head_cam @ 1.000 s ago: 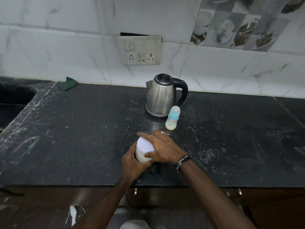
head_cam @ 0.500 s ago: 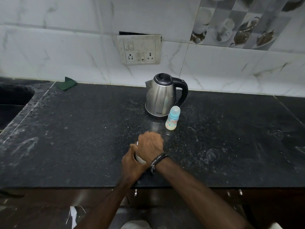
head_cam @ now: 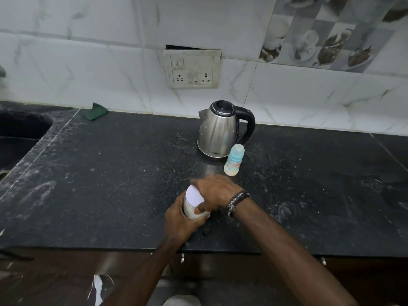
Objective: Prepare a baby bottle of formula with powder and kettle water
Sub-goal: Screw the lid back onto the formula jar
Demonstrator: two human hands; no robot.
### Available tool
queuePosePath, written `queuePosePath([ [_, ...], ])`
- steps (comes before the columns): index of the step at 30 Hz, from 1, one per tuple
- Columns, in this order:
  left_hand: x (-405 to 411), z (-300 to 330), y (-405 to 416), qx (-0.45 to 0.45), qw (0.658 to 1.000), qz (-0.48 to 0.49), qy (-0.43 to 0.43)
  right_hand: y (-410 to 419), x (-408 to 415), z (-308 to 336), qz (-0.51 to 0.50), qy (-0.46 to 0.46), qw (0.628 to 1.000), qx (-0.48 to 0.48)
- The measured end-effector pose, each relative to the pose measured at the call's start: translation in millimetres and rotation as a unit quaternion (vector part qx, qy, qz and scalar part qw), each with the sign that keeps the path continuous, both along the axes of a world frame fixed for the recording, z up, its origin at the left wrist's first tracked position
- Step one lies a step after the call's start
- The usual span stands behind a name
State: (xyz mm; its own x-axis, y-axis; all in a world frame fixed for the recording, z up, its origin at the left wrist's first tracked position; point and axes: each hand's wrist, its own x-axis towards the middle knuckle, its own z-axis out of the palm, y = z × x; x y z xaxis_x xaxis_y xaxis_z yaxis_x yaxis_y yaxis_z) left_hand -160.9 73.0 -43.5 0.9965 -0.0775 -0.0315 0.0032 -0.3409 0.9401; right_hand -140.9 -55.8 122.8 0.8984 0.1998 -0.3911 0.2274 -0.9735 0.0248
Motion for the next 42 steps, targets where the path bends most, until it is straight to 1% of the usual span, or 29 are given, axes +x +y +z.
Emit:
queuePosePath([
  [1,0,1,-1,0.002,1.000,-0.002,0.000,3,-1,-3,0.010,-0.004,1.000,-0.008],
  [4,0,1,-2,-0.009,1.000,-0.006,0.000,8,-3,-12,0.000,-0.075,0.997,-0.004],
  [9,0,-3,-1,-0.007,1.000,-0.002,-0.008,13,-11,-24,-0.080,-0.194,0.978,0.015],
  [12,0,-1,-1,-0.009,1.000,-0.012,-0.017,22,-10,-33,-0.129,-0.223,0.966,0.008],
  [14,0,1,0,-0.014,0.999,-0.024,-0.026,24,-5,-35,-0.140,-0.224,0.964,0.006],
  [16,0,2,0,-0.016,0.999,-0.027,-0.030,22,1,-32,-0.123,-0.204,0.971,-0.014],
  [19,0,0,-1,0.001,1.000,-0.013,-0.021,10,6,-21,-0.051,-0.144,0.987,-0.042],
  [22,2,-5,-2,0.000,1.000,0.002,-0.003,-1,5,-10,0.030,-0.063,0.997,-0.024],
  [23,3,-7,-1,0.006,1.000,0.001,-0.002,-2,3,-11,0.053,-0.055,0.997,-0.020],
  [25,4,-11,-1,0.010,1.000,-0.001,-0.002,-5,1,-15,0.073,-0.083,0.994,-0.010],
  [28,5,-14,-3,0.005,1.000,0.009,0.004,-11,1,-21,0.050,-0.113,0.992,0.022],
  [34,9,-11,-3,0.000,1.000,0.001,0.005,-13,2,-24,0.036,-0.158,0.986,0.036],
  [39,10,-7,0,-0.004,1.000,-0.014,-0.011,-11,0,-27,0.024,-0.171,0.984,0.039],
  [42,9,-10,3,-0.010,0.999,-0.034,-0.016,-12,-2,-31,-0.017,-0.154,0.986,0.062],
])
